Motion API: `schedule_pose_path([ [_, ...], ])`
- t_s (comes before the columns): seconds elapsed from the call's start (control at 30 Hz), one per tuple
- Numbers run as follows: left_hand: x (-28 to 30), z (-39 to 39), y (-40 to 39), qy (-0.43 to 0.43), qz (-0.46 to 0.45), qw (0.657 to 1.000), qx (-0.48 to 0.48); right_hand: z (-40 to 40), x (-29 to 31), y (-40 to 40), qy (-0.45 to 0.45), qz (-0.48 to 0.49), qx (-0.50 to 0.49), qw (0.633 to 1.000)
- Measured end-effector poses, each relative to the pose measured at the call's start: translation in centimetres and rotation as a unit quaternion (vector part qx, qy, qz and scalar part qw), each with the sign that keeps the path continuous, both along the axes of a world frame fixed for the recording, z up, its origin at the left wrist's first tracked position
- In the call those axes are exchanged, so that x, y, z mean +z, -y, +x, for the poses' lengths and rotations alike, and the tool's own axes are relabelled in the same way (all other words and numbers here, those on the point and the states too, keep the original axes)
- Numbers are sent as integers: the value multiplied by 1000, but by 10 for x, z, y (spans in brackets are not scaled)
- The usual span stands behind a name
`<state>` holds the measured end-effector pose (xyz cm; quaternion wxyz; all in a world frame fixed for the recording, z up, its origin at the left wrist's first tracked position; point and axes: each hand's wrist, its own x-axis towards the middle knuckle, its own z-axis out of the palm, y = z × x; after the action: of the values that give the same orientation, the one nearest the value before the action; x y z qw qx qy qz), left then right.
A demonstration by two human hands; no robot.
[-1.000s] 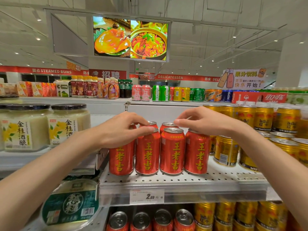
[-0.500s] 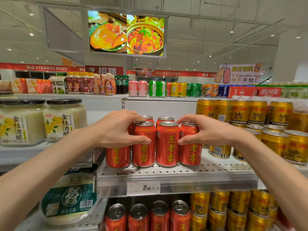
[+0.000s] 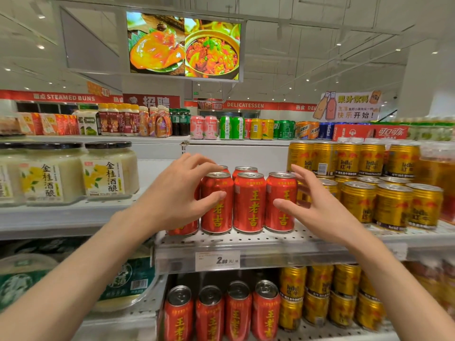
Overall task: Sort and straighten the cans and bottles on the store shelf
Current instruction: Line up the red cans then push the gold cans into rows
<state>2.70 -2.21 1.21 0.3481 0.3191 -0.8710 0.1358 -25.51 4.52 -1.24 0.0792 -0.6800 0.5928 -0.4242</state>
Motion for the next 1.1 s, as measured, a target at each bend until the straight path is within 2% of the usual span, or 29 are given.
schedule_pose_path([
  [0.13, -28, 5, -31, -105, 25, 992, -66, 8, -33, -27, 81, -29, -5, 996],
  [0.27, -71, 15, -58, -186, 117, 971, -93, 21, -71, -58, 129, -40, -30, 990],
  [0.47, -149, 19, -77, -319, 289, 898, -89, 36, -135, -90, 213, -5, -62, 975],
  [0.57, -182, 11, -86, -358, 371, 852, -89, 27, -169, -100, 233, 49, -83, 968],
  [0.63, -196, 3, -90, -366, 397, 838, -77, 15, -183, -103, 240, 67, -99, 963],
  [0.87, -208, -58, -101, -344, 386, 855, -32, -49, -195, -103, 200, 73, -103, 971],
  [1.1, -212, -172, -113, -337, 378, 862, -6, -155, -191, -101, 162, 84, -67, 981],
])
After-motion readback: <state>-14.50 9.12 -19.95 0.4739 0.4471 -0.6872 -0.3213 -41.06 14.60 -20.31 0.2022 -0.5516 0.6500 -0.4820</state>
